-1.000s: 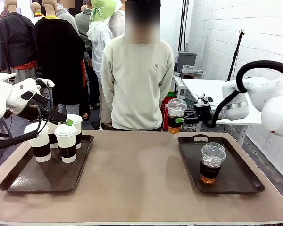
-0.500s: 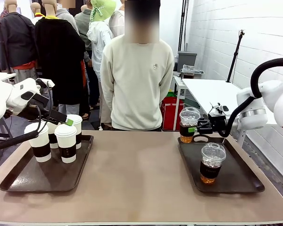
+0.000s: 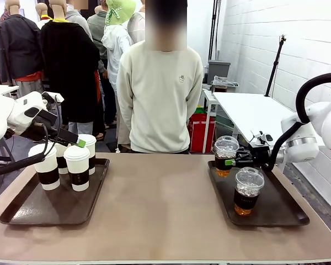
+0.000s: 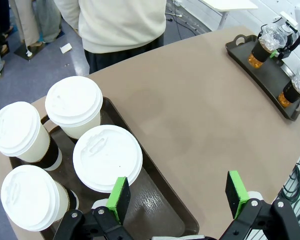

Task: Distribute the coffee onto the tray.
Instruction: Pick up another iced Americano from the middle of the table and place it on the right Handle tray.

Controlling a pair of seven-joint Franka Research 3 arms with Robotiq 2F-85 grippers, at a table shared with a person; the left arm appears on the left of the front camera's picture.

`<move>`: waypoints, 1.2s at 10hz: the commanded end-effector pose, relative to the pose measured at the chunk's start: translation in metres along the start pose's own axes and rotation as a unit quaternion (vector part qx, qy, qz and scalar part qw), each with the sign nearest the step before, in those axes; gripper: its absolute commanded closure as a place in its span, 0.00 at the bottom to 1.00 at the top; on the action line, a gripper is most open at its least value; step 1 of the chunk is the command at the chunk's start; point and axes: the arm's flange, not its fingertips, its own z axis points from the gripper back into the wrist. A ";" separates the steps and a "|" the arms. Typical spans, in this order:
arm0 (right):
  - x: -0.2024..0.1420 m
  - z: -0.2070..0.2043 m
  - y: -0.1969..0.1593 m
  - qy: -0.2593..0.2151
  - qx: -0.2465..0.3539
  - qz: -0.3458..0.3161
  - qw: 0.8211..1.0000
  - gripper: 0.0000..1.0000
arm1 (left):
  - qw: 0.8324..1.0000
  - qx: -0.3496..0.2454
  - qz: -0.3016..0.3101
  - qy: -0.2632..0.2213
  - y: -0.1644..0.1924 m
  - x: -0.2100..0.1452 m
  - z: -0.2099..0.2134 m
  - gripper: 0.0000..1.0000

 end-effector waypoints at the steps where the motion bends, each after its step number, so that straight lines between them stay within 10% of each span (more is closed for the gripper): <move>1: 0.002 0.001 0.003 -0.020 -0.005 0.000 1.000 0.38 | 1.000 -0.007 0.002 -0.004 0.003 0.000 -0.002 0.00; 12: -0.032 0.018 -0.003 0.002 -0.006 -0.007 1.000 0.38 | 1.000 -0.007 0.002 -0.004 0.003 0.000 -0.002 0.00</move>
